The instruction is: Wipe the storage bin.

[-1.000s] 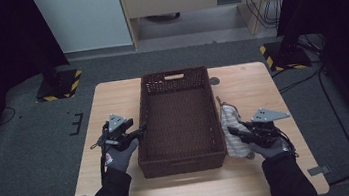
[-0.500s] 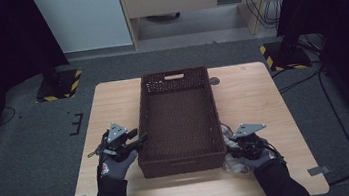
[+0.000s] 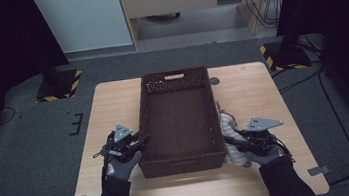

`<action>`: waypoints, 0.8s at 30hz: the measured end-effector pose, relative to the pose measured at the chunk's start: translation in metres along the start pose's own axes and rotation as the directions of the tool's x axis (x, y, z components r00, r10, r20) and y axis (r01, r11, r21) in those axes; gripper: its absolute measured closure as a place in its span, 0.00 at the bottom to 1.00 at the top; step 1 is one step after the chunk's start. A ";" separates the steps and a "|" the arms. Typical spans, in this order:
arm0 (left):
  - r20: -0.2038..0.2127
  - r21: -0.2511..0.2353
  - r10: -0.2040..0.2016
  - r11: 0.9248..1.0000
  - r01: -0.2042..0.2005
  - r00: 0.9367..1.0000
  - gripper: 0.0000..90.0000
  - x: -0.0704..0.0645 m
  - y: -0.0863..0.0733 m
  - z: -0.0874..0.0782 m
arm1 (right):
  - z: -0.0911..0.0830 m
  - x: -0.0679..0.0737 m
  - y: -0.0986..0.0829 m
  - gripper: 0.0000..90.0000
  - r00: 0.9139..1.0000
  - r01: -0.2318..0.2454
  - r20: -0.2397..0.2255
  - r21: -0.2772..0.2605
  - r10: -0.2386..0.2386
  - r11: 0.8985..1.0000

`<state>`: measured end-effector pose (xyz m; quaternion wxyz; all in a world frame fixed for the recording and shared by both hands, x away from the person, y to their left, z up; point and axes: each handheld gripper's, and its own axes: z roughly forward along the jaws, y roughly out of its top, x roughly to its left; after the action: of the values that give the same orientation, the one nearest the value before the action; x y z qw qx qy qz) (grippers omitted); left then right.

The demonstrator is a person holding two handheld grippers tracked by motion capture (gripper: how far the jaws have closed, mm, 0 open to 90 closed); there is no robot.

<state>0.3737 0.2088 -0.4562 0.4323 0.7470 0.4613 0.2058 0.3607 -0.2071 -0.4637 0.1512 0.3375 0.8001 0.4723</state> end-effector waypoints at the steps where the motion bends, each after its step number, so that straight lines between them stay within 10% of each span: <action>1: -0.002 -0.001 -0.004 1.000 0.004 1.000 0.71 0.000 0.000 0.000 | 0.004 0.000 -0.003 0.72 1.000 0.005 -0.002 0.025 -0.005 1.000; 8: -0.028 -0.007 -0.043 0.999 0.042 0.999 0.76 0.002 0.002 0.001 | 0.032 0.001 -0.020 0.72 1.000 0.018 -0.005 0.204 -0.017 0.979; 12: -0.040 -0.010 -0.034 0.999 0.033 0.999 0.77 0.003 0.003 0.002 | 0.023 -0.002 -0.012 0.72 1.000 0.005 -0.002 0.151 -0.005 0.989; 18: -0.058 -0.014 -0.038 0.999 0.037 0.998 0.77 0.004 0.005 0.004 | -0.012 -0.002 0.009 0.72 1.000 -0.002 -0.006 -0.073 0.002 0.997; 24: -0.068 -0.020 -0.049 0.999 0.048 0.996 0.77 0.006 0.006 0.007 | 0.001 0.002 0.003 0.72 1.000 0.025 -0.009 0.002 -0.025 1.000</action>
<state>0.3845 0.2098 -0.4555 0.4280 0.7240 0.4919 0.2250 0.3611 -0.2047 -0.4619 0.1531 0.3254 0.8054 0.4712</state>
